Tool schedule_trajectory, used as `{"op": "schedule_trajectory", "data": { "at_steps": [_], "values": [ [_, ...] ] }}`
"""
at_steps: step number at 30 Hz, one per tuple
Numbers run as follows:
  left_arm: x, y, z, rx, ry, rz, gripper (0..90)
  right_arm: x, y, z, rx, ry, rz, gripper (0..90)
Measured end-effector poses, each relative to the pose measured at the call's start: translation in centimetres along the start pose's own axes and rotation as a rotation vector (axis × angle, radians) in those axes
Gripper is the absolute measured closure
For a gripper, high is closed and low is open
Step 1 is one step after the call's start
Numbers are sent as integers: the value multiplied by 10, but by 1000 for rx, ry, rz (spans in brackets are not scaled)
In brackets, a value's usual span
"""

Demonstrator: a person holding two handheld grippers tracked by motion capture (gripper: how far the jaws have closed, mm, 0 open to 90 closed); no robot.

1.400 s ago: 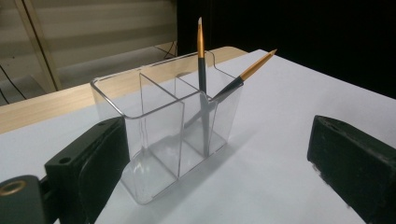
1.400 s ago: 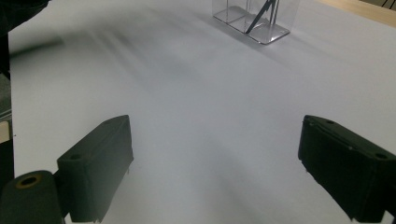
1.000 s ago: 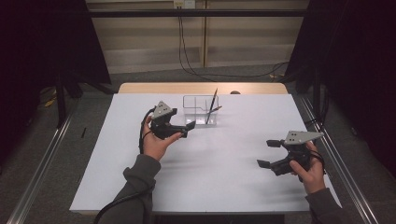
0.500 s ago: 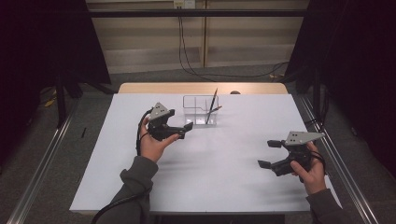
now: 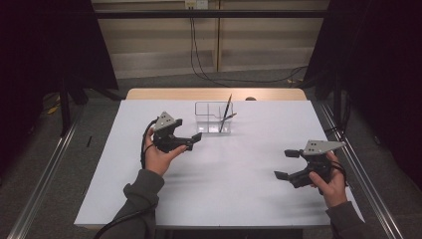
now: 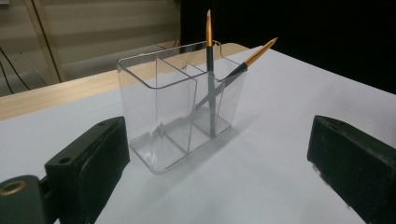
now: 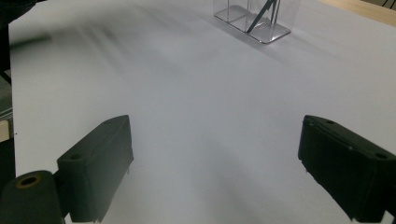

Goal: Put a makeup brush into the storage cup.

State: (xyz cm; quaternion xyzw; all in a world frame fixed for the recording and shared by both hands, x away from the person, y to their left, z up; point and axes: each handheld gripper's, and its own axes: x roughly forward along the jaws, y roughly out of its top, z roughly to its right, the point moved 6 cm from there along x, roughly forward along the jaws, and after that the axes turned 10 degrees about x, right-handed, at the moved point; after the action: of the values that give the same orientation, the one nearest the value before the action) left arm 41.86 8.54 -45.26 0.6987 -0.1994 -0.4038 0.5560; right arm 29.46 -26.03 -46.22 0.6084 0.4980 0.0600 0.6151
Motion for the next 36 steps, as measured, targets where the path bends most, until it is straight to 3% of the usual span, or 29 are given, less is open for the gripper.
{"op": "schedule_trajectory", "data": {
  "at_steps": [3, 6, 14, 18, 19, 21, 22, 26, 27, 33, 36],
  "values": [
    [-1, 1, 1, 3, -18, 9, 54, 0, 0, 0, 0, 1, 0, 93],
    [-3, 0, 0, 7, -1, -2, 54, 0, 0, 0, 4, 1, 1, 93],
    [-9, -3, 0, 2, -11, 11, 54, 1, -1, 0, 6, 7, -2, 93],
    [-15, -3, -1, 19, 0, 2, 54, 0, -1, 1, 12, 5, 0, 93],
    [-16, -2, -1, 4, -1, 12, 54, 0, -2, 1, 12, 2, -3, 93],
    [-19, -3, -1, 19, -14, 16, 54, -1, -2, 1, 11, 2, -2, 93],
    [-19, -3, 0, 4, -10, 17, 53, -1, -2, 1, 10, 0, -1, 93],
    [-23, -6, -2, 18, 1, 3, 54, -3, -1, 0, 10, -2, 6, 93],
    [-24, -6, -1, 0, -7, 12, 54, -3, -1, 0, 10, -2, 5, 93],
    [-28, -12, -1, 2, 0, 1, 54, -3, -1, 0, 10, -5, 6, 93],
    [-31, -14, -1, 3, -17, 5, 54, -4, -2, 1, 9, -4, 7, 93]
  ]
}}
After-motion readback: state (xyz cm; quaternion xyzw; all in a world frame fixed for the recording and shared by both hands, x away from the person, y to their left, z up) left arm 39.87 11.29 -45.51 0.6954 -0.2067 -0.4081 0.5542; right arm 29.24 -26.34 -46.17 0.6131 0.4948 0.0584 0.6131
